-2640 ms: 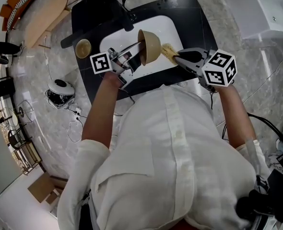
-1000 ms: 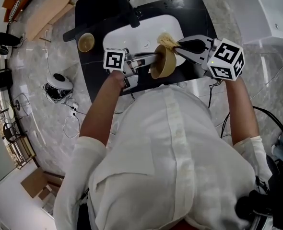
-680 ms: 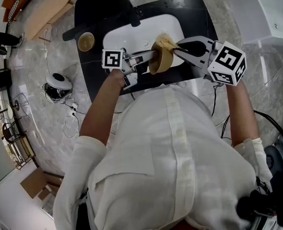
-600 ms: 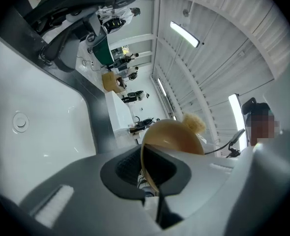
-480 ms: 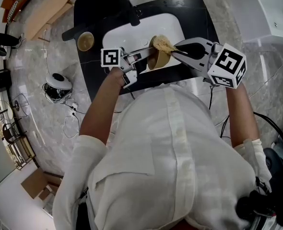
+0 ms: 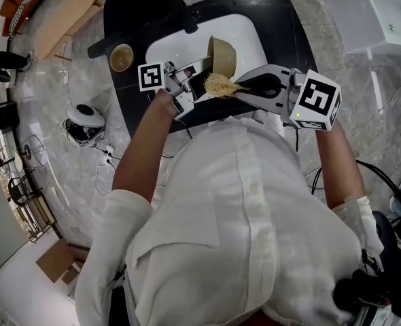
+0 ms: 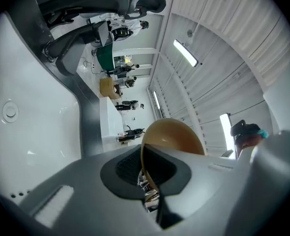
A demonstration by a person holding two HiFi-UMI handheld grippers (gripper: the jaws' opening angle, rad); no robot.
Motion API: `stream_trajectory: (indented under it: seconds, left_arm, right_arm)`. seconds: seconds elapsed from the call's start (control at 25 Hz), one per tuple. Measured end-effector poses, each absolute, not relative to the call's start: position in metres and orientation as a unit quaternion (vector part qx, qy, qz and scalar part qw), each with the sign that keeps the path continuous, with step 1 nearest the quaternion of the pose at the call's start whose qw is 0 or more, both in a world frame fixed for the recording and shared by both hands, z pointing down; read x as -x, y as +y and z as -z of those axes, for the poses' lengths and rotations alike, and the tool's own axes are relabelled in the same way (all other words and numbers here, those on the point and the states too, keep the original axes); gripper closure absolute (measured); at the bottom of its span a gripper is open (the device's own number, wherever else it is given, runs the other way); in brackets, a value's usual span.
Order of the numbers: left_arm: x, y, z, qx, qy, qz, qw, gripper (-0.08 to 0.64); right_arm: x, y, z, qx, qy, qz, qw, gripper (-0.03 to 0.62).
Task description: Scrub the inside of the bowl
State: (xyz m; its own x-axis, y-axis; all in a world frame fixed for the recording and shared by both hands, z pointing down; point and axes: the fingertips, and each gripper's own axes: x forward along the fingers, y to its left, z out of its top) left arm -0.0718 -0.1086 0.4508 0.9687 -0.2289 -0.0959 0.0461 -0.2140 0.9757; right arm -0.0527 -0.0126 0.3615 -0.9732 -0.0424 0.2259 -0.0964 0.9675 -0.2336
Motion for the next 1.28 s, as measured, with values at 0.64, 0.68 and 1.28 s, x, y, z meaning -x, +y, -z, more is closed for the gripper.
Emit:
stream_trajectory:
  seconds: [0.64, 0.68, 1.28]
  left_arm:
    - [0.055, -0.084, -0.424, -0.792, 0.007, 0.094, 0.603, 0.548]
    - [0.055, -0.083, -0.424, -0.793, 0.009, 0.089, 0.603, 0.548]
    - [0.035, -0.066, -0.437, -0.807, 0.03, 0.0, 0.59, 0.548]
  right_arm:
    - [0.051, -0.015, -0.429, -0.017, -0.971, -0.107, 0.214, 0.561]
    - [0.05, -0.017, -0.432, -0.018, -0.97, -0.106, 0.218, 0.561]
    - [0.006, -0.06, -0.447, -0.084, -0.951, -0.079, 0.288, 0.561]
